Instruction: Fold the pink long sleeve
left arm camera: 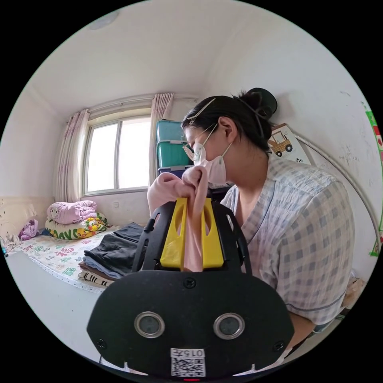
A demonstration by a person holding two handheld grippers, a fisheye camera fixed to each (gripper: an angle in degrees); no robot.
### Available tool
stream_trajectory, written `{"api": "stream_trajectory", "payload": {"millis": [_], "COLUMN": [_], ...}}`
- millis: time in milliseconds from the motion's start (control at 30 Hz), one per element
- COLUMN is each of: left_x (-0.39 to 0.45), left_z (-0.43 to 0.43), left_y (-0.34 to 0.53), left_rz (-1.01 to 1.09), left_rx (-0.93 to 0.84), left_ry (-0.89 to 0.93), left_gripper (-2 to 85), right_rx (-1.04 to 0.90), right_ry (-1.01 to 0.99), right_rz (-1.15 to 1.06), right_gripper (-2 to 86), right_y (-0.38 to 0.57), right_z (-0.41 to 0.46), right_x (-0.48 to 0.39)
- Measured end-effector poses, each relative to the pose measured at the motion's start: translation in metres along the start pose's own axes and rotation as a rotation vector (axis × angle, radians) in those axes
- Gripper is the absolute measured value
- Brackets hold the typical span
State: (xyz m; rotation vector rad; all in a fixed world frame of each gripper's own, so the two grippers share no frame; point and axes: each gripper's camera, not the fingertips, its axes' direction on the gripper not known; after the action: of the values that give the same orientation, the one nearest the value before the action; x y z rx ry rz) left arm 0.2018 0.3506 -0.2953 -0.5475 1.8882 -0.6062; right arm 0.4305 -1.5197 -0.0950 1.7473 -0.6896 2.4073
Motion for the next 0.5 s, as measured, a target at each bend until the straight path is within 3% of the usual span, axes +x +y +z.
{"api": "stream_trajectory", "payload": {"millis": [500], "left_x": [-0.060], "left_z": [0.050], "left_y": [0.039], "left_rz": [-0.092], "left_rx": [0.021], "left_ry": [-0.014], "left_gripper": [5.5], "right_rx": [-0.023], "right_ry": [0.099], "right_rz": [0.071], "right_gripper": [10.4], "right_y": [-0.055], "right_z": [0.068], "right_x": [0.033]}}
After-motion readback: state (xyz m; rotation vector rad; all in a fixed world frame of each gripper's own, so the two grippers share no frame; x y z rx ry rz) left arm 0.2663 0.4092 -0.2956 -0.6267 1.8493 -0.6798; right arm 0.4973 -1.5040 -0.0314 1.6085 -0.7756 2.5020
